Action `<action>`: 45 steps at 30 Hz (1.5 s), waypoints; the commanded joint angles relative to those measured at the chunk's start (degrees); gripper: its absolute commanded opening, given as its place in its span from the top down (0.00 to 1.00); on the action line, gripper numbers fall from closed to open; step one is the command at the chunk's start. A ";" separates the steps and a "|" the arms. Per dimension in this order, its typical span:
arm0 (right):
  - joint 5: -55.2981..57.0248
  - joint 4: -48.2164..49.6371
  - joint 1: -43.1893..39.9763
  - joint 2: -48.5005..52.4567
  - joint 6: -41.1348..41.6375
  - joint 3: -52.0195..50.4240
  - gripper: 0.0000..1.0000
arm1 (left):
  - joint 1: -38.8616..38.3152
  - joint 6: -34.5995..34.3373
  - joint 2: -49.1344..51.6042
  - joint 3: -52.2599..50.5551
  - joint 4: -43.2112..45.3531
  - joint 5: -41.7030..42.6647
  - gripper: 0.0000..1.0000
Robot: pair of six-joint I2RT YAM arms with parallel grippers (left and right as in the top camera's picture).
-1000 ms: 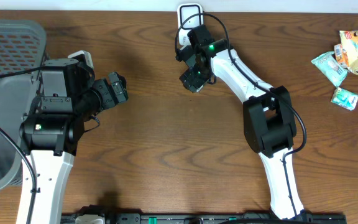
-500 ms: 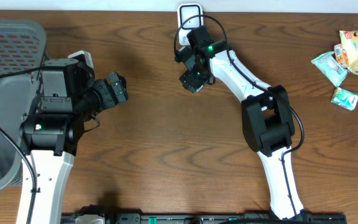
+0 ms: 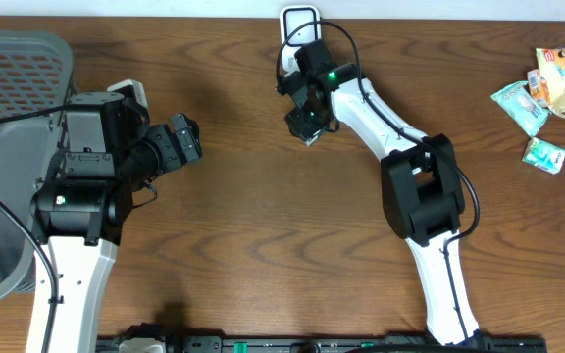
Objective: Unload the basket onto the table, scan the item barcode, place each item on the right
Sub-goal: 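Hold the Zam-Buk tin's barcode against the white scanner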
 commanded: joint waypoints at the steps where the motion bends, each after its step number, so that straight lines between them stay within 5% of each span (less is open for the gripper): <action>1: -0.76 -2.01 -0.31 0.74 8.52 4.20 0.40 | 0.20 0.98 -0.04 0.87 0.00 -0.35 0.02; 7: -13.05 -8.66 -2.21 0.57 16.04 12.48 0.40 | 0.20 0.98 -0.04 0.87 0.00 -0.35 0.02; 12: -38.38 -9.79 -6.05 0.57 17.79 17.09 0.41 | 0.20 0.98 -0.04 0.87 0.00 -0.35 0.02; 18: -56.76 0.09 -10.97 0.57 18.10 17.33 0.44 | 0.20 0.98 -0.04 0.87 0.00 -0.35 0.02; 21: -63.25 9.25 -13.03 0.57 25.44 17.33 0.43 | 0.20 0.98 -0.04 0.87 0.00 -0.35 0.02; 31: -64.50 23.37 -14.78 0.57 44.70 17.33 0.43 | 0.20 0.98 -0.04 0.87 0.00 -0.35 0.02; 45: -64.67 24.59 -14.73 0.57 45.94 17.33 0.45 | 0.20 0.98 -0.04 0.87 0.00 -0.35 0.02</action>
